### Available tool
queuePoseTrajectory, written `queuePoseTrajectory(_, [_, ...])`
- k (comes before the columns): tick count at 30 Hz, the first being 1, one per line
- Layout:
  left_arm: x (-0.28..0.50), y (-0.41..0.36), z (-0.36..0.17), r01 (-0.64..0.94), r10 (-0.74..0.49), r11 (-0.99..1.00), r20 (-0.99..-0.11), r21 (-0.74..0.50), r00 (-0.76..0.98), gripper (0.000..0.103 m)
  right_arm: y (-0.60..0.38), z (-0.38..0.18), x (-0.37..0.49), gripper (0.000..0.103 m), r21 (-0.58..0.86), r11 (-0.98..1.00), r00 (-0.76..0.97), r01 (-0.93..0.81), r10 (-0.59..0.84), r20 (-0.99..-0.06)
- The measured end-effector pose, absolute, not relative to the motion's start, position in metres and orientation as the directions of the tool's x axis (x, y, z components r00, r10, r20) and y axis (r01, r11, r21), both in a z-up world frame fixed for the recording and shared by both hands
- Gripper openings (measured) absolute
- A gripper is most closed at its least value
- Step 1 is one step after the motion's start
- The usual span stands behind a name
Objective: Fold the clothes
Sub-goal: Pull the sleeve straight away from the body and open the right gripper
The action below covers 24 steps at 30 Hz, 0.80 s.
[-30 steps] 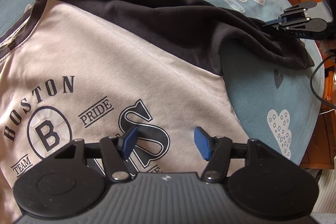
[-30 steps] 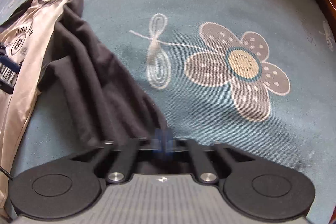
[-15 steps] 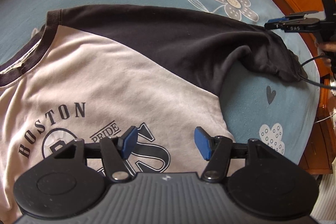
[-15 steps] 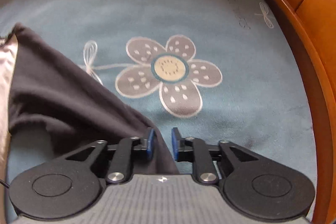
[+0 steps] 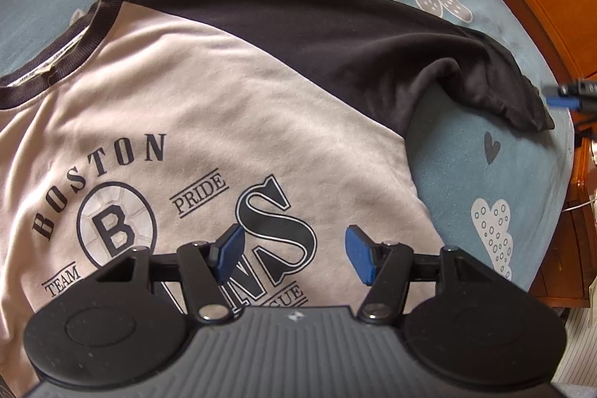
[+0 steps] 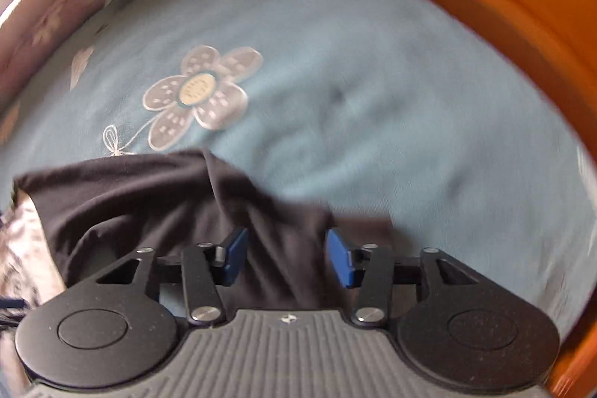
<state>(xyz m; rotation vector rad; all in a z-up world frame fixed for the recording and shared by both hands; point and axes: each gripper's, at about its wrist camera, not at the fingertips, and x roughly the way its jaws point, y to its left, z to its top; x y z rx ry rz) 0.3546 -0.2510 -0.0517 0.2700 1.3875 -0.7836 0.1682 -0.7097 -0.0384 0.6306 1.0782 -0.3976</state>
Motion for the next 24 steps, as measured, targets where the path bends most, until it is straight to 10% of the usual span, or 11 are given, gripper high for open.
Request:
queuePoseTrajectory(11, [0.35,-0.269,-0.053,0.686,-0.306,0.678,-0.95,-0.265,-0.064,0.06,-0.735,-0.119,0.055,0.056,0.746,0.113,0.752,0.657,-0.028,-0.658])
queuePoseTrajectory(20, [0.35,-0.282,-0.058,0.705,-0.295,0.657,-0.951,-0.268,-0.087,0.06,-0.747,-0.121,0.093,0.054,0.751,0.289,0.783,0.593,0.01,-0.622])
queuePoseTrajectory(24, [0.35,-0.283,-0.057,0.71,-0.291,0.654,-0.953,-0.262,-0.084,0.06,-0.747,-0.108,0.11,0.014,0.655,0.39,0.7,0.648,0.036,-0.714])
